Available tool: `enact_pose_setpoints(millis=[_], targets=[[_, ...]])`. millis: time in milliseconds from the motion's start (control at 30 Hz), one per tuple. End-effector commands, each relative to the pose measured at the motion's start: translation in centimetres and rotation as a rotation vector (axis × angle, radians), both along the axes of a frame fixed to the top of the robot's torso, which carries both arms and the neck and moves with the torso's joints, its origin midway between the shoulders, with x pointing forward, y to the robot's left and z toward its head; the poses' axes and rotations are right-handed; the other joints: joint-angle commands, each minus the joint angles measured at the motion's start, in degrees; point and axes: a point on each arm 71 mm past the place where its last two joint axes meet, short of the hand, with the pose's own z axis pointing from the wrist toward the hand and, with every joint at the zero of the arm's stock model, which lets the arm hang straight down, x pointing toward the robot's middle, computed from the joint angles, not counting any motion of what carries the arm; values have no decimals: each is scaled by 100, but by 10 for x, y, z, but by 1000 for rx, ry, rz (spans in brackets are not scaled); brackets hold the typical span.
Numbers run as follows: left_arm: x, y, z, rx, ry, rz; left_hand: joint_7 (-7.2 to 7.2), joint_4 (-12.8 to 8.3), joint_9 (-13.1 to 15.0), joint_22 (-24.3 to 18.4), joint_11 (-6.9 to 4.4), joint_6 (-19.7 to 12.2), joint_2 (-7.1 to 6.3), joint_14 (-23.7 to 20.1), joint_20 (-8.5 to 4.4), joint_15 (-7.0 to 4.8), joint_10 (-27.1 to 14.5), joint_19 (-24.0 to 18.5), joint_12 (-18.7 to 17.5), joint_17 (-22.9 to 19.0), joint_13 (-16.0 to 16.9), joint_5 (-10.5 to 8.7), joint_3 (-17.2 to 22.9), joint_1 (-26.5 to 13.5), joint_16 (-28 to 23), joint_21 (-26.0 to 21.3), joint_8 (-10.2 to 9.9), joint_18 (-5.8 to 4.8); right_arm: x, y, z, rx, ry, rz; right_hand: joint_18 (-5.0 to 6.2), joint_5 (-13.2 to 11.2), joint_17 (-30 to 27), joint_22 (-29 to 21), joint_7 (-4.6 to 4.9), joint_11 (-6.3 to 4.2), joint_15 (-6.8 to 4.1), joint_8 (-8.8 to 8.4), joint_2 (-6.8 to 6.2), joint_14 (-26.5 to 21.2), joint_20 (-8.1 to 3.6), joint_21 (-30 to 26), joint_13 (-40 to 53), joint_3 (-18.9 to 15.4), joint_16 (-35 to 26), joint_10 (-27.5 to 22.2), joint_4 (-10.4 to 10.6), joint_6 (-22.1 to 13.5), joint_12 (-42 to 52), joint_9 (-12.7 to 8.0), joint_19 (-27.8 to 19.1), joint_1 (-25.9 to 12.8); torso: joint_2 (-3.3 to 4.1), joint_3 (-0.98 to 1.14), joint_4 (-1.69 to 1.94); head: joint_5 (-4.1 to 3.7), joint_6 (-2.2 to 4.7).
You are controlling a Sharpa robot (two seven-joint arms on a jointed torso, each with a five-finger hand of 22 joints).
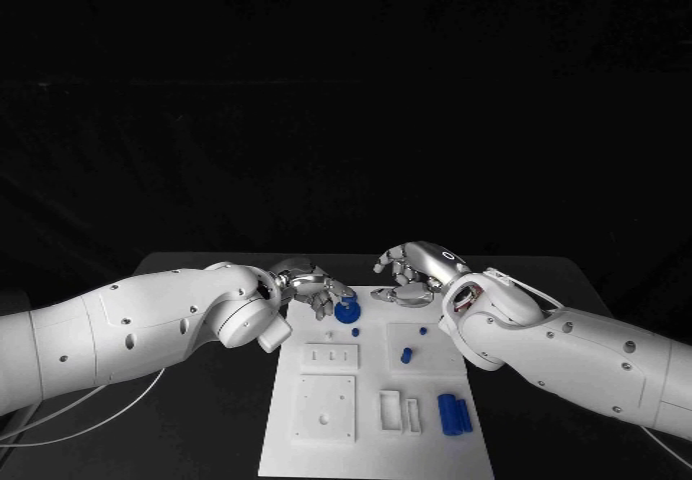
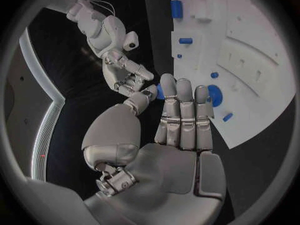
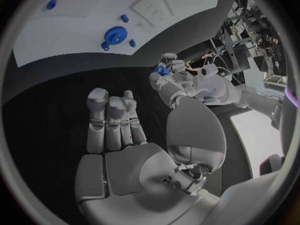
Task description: Assemble the parts on the task board
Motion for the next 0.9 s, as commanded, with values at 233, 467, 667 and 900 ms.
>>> enact_pose_setpoints(millis=[233,467,667,900], targets=[[-1,3,-3,174,-29,-39,-447,-85,929,138,-119,455,1,166,-486,-159,265,198,497,123,303,35,5,-40,416,320,-14,-101,4,-39,1,71,3,-52,370,214,5,7,88,-20,-17,46,59,-20,9,-43,-52,-42,-21,-28,33,-63,60,28,-15,170,-5,6,-7,9,-35],[-3,4,-12,361,2,-64,-515,-117,1132,146,-203,501,29,290,-714,-397,62,496,1377,283,1126,82,6,-28,1058,907,-101,-39,9,-65,2,100,38,-104,370,367,4,16,80,-28,-25,59,72,-18,19,-52,-90,-49,-24,-34,82,-46,79,34,-11,216,-21,10,-17,12,-97],[-6,3,-22,479,17,-103,-531,-128,1305,138,-221,537,42,432,-910,-621,-213,808,1870,393,1837,134,43,-69,1666,1508,-195,64,17,-79,8,112,46,-142,370,547,7,29,73,-35,-31,76,94,-15,24,-55,-123,-76,-22,-37,116,-22,104,41,-7,241,-41,14,-27,-3,-187],[-3,0,-33,532,18,-111,-568,-96,1437,135,-262,612,54,545,-944,-691,-243,1052,2010,491,2148,119,63,-116,2042,1823,-218,185,20,-81,13,119,46,-150,370,642,9,38,70,-38,-34,82,106,-13,25,-58,-144,-94,-22,-41,131,-14,119,43,-5,256,-53,20,-20,15,-262]])
